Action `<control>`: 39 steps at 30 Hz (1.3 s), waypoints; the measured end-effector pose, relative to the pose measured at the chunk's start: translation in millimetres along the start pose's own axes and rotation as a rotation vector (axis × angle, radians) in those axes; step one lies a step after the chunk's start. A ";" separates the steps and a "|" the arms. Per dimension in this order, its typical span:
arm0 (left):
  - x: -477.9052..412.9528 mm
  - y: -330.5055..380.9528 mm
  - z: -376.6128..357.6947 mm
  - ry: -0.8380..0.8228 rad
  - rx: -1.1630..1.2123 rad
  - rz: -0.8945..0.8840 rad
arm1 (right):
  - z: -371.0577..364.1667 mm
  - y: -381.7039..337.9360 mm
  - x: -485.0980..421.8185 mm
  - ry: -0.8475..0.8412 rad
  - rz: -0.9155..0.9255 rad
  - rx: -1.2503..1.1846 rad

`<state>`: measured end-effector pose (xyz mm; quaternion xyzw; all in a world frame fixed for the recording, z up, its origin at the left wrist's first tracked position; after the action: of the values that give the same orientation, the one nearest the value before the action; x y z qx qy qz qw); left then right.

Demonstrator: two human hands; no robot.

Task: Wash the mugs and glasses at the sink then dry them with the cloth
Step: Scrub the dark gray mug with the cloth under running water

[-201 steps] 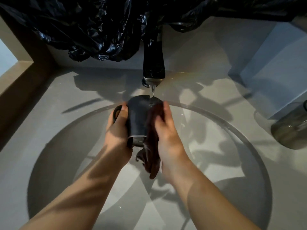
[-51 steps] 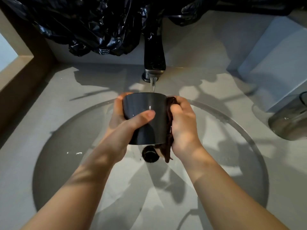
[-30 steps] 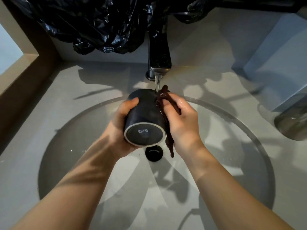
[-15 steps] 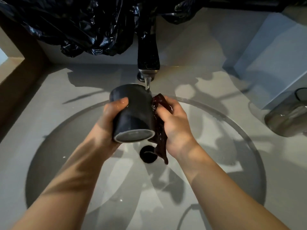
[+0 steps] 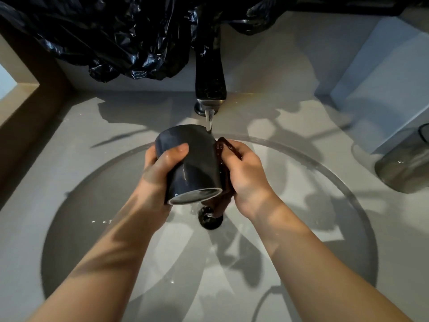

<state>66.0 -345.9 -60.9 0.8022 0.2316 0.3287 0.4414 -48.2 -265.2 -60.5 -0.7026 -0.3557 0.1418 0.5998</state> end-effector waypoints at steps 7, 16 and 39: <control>2.4 2.7 4.9 -0.224 -0.269 0.199 | 4.5 -18.5 0.4 -0.155 0.219 0.400; 3.1 -3.9 -8.8 -0.164 -0.364 0.252 | 7.7 -10.0 -7.6 -0.060 0.252 0.382; 4.1 1.9 -5.8 0.087 -0.081 0.057 | -8.5 1.2 32.4 -0.126 -0.026 0.034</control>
<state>64.7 -340.8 -55.6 0.7748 0.2144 0.3849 0.4533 -19.6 -249.8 -52.2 -0.6774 -0.3993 0.1840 0.5898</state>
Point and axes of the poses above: each hand's wrist, its own x-axis away from the middle knuckle, its own z-axis out of the back of the hand, y = z × x, the point moved 5 cm from there along -x, towards the middle knuckle, and after that the axes turned 6 degrees about z, right-handed, at the moved point
